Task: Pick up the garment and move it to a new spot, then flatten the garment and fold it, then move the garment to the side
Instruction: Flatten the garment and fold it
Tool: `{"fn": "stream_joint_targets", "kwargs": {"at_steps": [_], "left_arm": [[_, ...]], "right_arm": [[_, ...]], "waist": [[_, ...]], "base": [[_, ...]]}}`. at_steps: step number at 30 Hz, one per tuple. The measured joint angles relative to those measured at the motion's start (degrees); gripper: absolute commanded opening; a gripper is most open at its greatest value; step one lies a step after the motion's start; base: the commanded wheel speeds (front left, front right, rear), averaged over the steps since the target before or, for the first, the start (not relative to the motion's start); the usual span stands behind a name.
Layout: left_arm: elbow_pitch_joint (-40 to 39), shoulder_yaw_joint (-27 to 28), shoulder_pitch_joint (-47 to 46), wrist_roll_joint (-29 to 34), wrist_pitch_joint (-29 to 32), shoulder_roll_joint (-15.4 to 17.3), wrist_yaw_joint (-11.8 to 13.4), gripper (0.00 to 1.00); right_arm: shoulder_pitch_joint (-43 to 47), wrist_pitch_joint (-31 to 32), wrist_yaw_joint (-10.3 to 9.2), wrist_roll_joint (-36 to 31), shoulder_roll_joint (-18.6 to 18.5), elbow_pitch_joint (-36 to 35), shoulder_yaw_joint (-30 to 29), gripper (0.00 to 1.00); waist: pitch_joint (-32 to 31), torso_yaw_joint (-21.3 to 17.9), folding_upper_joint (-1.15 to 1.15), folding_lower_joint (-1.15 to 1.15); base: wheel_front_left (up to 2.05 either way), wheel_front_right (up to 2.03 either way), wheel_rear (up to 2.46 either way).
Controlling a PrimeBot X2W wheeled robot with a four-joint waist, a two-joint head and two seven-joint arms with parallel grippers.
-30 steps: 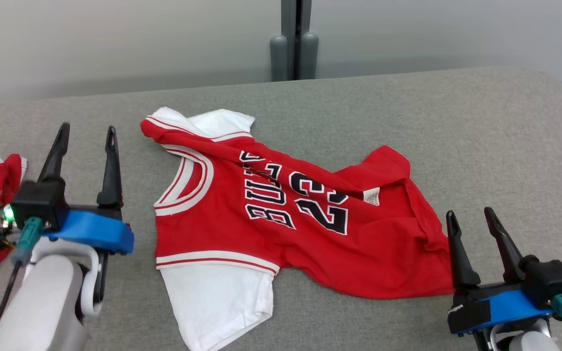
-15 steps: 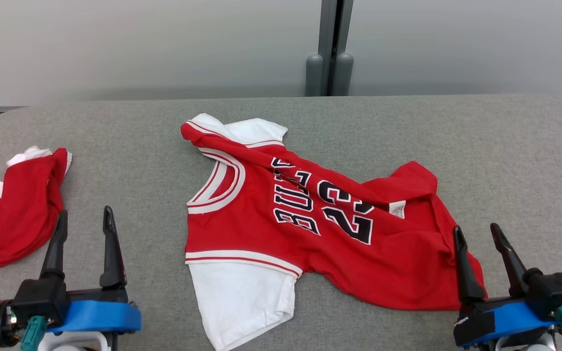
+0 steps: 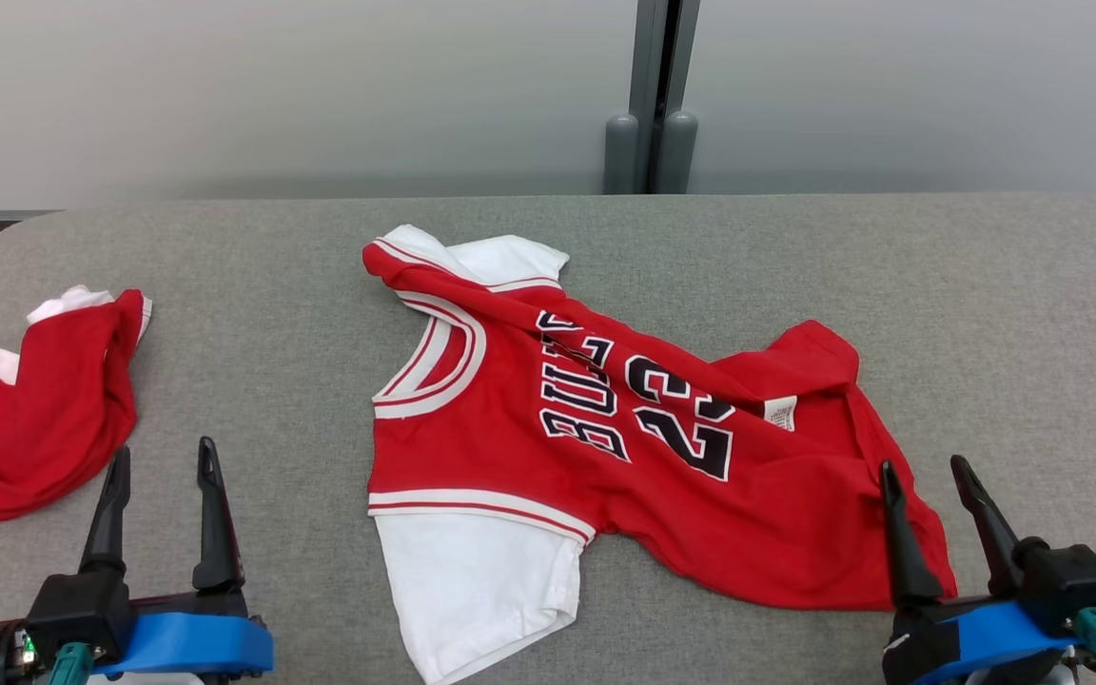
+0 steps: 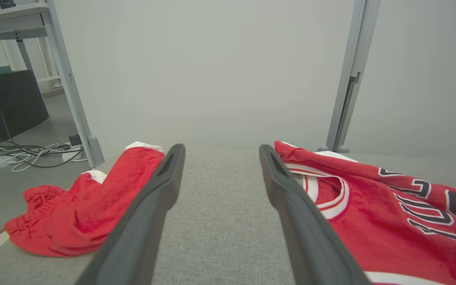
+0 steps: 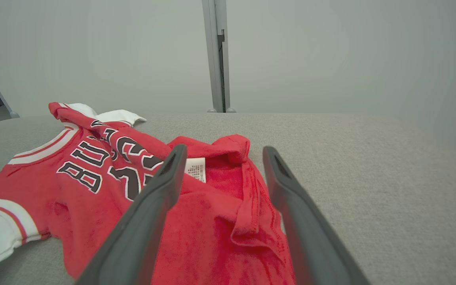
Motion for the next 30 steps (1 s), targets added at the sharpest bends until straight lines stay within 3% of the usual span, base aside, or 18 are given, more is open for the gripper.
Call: {"fn": "stream_joint_targets", "kwargs": {"at_steps": [8, 15, 21, 30], "left_arm": [[0.38, 1.82, -0.2, 1.88, 0.0, -2.22, -1.9, 1.0], [0.67, 2.16, -1.91, 3.14, 0.0, -3.83, -3.3, 1.0], [1.21, 2.14, -4.62, 3.94, 0.0, -4.58, -4.48, 1.0], [1.43, 2.61, -6.35, 4.48, 0.0, -5.71, -5.01, 1.0]], "right_arm": [[-3.86, 0.49, 0.0, -1.79, -0.67, 2.92, -1.68, 1.0], [-16.52, 6.34, 0.0, -2.22, -6.87, 6.93, 0.52, 1.0], [-25.53, 13.7, 0.0, -0.65, -11.05, 15.49, 4.79, 1.0], [-31.61, 22.18, 0.0, 4.49, -12.72, 30.82, 11.1, 1.0]], "waist": [[0.68, -0.43, 0.0, 0.0], [2.49, 0.02, 0.0, 0.01], [4.53, 1.56, 0.01, 0.01], [7.63, 3.41, 0.0, 0.01]], "base": [[0.0, 0.0, 0.0], [0.0, 0.0, 0.0], [0.0, 0.0, 0.0], [0.0, 0.0, 0.0]]}}
